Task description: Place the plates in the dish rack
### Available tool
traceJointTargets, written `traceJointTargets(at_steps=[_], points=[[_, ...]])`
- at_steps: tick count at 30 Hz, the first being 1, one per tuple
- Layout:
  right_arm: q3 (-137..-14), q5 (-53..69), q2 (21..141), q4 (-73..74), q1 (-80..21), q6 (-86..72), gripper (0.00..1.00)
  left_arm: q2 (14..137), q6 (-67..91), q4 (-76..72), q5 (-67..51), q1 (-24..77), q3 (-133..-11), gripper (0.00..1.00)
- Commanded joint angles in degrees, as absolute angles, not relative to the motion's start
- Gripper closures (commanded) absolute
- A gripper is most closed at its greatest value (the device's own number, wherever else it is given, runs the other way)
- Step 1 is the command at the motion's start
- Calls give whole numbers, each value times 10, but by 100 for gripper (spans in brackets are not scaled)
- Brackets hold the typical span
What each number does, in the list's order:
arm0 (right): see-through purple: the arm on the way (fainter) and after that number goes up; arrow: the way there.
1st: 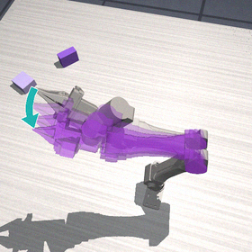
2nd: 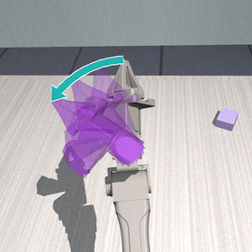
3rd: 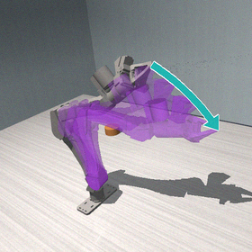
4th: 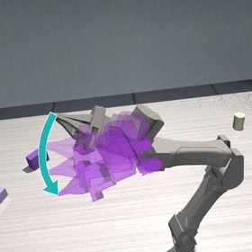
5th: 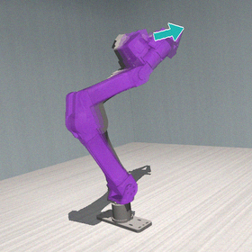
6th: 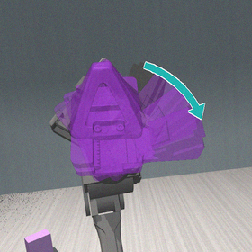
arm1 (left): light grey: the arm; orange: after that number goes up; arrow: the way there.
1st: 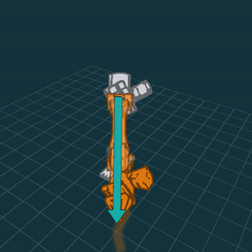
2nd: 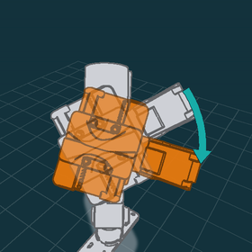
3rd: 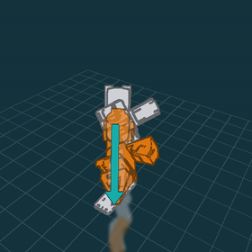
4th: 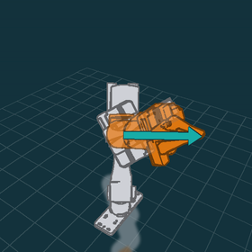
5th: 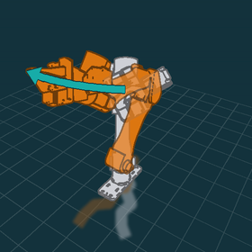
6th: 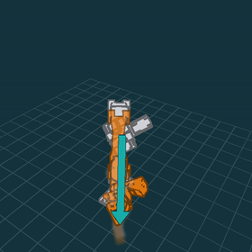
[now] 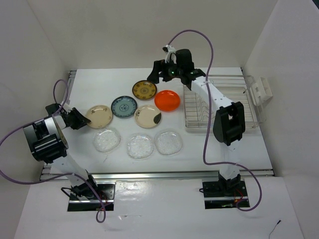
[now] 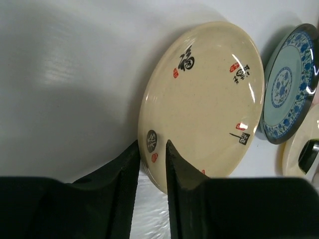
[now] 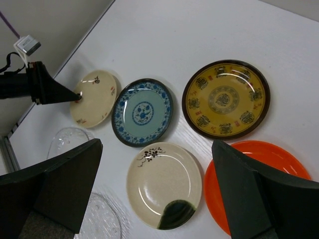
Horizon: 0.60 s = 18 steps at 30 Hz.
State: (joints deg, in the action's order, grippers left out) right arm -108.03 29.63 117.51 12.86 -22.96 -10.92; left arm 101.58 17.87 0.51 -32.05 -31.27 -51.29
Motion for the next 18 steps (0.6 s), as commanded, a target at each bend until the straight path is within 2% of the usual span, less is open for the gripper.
traceJointTargets(at_steps=[1, 3, 4, 5, 6, 12, 18], points=[[-1113, 298, 1181, 108, -245, -115, 2, 1044, 148, -4, -332, -316, -520, 67], [-1118, 298, 1181, 113, -250, -115, 2, 1056, 148, 4, -326, -316, -546, 75], [-1118, 298, 1187, 113, -250, -115, 2, 1056, 140, 13, -326, -316, -557, 82], [-1124, 298, 1187, 113, -250, -115, 2, 1063, 140, 13, -332, -316, -575, 95], [-1124, 306, 1187, 113, -250, -115, 2, 1071, 135, 13, -342, -316, -583, 100], [-1164, 377, 1222, 103, -261, -127, 2, 1059, 111, -16, -441, -316, -632, 100], [-1184, 421, 1244, 80, -281, -140, 0, 1017, 22, 96, -521, -296, -757, 100]])
